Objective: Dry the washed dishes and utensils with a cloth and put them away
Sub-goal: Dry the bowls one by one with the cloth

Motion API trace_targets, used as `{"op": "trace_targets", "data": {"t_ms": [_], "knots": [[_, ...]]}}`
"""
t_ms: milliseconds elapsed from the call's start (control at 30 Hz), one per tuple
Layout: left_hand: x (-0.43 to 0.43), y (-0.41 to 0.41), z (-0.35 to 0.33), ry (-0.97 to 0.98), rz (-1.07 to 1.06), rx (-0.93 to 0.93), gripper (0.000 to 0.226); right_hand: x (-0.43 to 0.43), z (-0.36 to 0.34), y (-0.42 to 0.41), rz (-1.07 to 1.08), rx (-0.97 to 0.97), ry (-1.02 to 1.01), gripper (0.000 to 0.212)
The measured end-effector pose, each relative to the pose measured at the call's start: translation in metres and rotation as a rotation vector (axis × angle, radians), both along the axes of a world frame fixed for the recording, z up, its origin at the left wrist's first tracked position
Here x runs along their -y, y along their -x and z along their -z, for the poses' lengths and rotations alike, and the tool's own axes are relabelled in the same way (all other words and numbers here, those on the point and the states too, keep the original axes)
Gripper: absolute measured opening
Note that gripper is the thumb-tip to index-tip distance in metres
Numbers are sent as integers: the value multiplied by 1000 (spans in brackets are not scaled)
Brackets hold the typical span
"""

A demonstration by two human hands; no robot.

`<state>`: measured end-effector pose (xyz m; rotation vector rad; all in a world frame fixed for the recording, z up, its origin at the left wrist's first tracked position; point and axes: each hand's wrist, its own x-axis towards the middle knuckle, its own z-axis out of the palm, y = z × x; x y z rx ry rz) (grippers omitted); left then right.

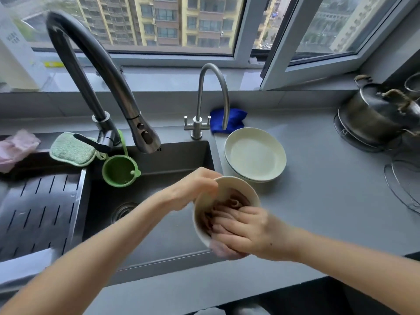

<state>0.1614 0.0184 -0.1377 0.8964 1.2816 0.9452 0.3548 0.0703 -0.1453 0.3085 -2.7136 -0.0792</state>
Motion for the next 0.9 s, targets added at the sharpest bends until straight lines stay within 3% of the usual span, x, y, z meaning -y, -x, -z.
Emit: {"op": "trace_targets", "data": {"t_ms": [67, 133, 200, 333, 433, 500, 533, 633, 733, 900], "knots": [[0, 1, -6, 22, 166, -40, 60, -4, 1, -7, -52, 42, -59, 11], [-5, 5, -7, 28, 128, 36, 51, -10, 0, -5, -7, 54, -122, 14], [-1, 0, -6, -48, 3, 183, 46, -15, -3, -1, 77, 33, -165, 21], [27, -39, 9, -312, -478, 337, 44, 9, 4, 17, 407, -158, -32, 28], [22, -36, 16, -249, -618, 322, 37, 39, 19, 33, 543, -211, 55, 23], [15, -24, 18, -146, -516, 315, 34, 41, 22, 31, 534, -174, 36, 24], [12, -17, 20, -94, -439, 301, 44, 38, 22, 25, 504, -144, 11, 26], [0, 2, 22, 19, -110, 156, 62, 29, 19, 5, 332, -24, -52, 25], [-11, 10, 15, 117, 214, 21, 64, 31, 18, -8, 247, 39, -34, 26], [-10, 2, 16, 325, 209, 56, 40, 44, 17, -9, 312, 75, 154, 34]]}}
